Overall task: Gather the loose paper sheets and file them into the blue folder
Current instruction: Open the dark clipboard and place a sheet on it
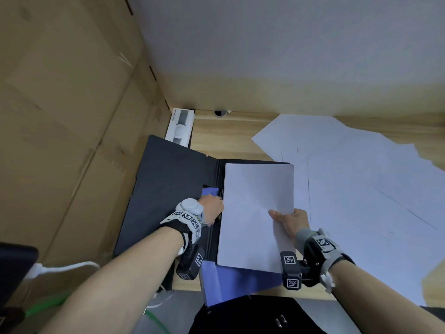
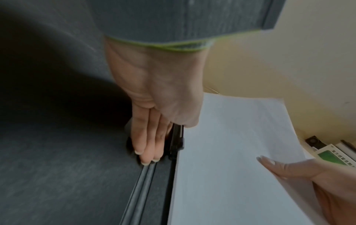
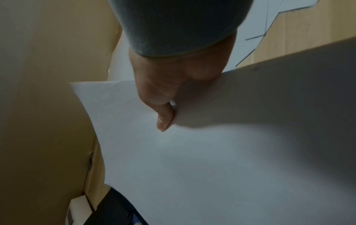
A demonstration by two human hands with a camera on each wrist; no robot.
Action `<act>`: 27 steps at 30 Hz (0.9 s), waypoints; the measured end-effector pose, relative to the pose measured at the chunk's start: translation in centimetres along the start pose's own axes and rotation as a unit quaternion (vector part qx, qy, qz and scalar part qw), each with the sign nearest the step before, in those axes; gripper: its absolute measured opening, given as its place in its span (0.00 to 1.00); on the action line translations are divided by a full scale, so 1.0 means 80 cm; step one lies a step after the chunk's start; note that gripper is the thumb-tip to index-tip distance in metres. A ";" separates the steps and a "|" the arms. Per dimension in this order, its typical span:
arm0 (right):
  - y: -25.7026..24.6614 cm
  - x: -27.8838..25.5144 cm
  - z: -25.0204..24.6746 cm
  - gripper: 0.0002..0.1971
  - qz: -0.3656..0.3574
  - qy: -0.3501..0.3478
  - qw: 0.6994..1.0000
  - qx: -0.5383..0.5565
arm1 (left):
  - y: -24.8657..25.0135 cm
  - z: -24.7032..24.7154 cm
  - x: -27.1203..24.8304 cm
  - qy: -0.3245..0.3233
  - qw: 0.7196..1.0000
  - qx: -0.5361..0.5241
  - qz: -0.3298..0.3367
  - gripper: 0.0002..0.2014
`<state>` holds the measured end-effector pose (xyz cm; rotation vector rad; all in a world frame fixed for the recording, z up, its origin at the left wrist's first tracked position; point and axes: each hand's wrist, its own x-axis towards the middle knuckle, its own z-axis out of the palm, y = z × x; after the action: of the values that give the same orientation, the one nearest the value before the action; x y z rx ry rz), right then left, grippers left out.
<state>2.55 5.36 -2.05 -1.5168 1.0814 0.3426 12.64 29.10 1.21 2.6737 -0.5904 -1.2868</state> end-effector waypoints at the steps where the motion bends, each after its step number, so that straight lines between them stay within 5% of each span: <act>1: -0.002 0.002 0.004 0.15 -0.001 0.003 1.000 -0.001 | -0.002 -0.001 0.000 0.008 0.999 -0.033 0.002 0.12; 4: -0.007 0.006 0.012 0.15 -0.002 0.007 1.000 -0.001 | -0.002 -0.001 0.006 0.016 0.997 -0.071 -0.022 0.20; 10: -0.012 0.014 0.016 0.16 0.005 0.014 1.000 -0.024 | 0.000 0.001 0.015 0.030 0.994 -0.096 -0.044 0.16; 17: -0.012 0.020 0.017 0.16 0.015 0.015 0.998 -0.063 | 0.011 0.004 0.018 0.084 0.994 -0.037 -0.058 0.23; 22: -0.006 0.024 -0.022 0.12 -0.010 0.027 0.999 -0.036 | 0.024 0.012 0.019 0.098 0.992 -0.054 -0.057 0.23; 27: 0.009 0.028 -0.073 0.18 -0.016 0.068 0.998 0.008 | 0.038 0.013 0.018 0.061 0.992 -0.078 -0.074 0.17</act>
<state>1.07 -0.76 -2.53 -1.5604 1.1619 0.2098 11.78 25.79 0.33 2.6824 -0.2693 -1.1392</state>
